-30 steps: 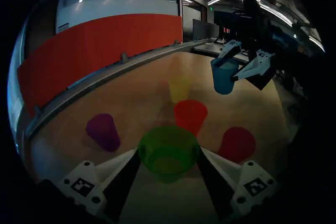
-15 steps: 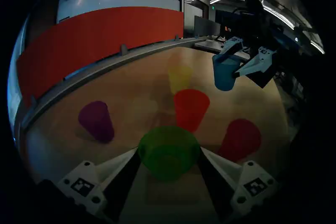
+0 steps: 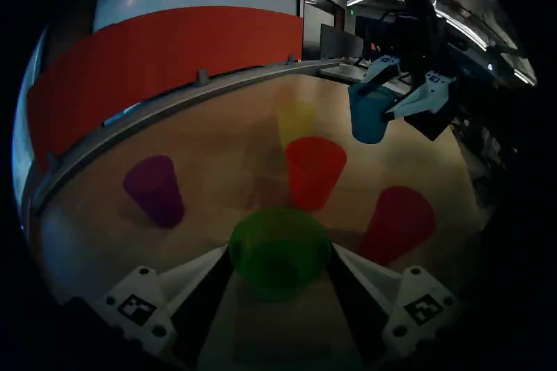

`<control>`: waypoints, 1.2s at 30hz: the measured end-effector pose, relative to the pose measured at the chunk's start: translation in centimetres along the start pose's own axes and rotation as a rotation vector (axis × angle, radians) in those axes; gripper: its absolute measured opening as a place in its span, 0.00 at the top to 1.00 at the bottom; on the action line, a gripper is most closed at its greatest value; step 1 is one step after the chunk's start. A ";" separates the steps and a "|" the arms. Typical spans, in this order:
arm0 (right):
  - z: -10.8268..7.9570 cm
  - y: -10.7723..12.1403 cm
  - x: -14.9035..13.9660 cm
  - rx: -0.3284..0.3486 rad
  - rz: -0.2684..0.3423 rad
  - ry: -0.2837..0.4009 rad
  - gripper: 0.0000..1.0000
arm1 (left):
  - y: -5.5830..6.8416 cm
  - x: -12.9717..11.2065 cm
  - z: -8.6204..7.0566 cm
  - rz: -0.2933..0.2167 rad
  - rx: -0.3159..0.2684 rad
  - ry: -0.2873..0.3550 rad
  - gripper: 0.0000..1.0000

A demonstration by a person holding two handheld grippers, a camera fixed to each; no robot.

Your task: Pour water

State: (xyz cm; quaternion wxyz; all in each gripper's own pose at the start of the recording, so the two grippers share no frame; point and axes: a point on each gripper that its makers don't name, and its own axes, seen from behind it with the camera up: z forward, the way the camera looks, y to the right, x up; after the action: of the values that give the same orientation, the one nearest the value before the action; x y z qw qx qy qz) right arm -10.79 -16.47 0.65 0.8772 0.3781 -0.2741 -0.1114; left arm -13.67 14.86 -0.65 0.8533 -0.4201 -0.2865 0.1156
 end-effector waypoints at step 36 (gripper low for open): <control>1.4 -0.4 -3.0 -0.006 0.009 -0.038 0.09 | 0.1 -0.4 0.0 0.008 -0.016 -0.012 0.11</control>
State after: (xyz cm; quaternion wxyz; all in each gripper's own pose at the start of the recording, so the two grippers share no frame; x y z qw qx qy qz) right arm -14.07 -16.34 -0.08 0.8735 0.3720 -0.2922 -0.1154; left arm -14.01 14.74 -0.93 0.8478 -0.4271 -0.2910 0.1192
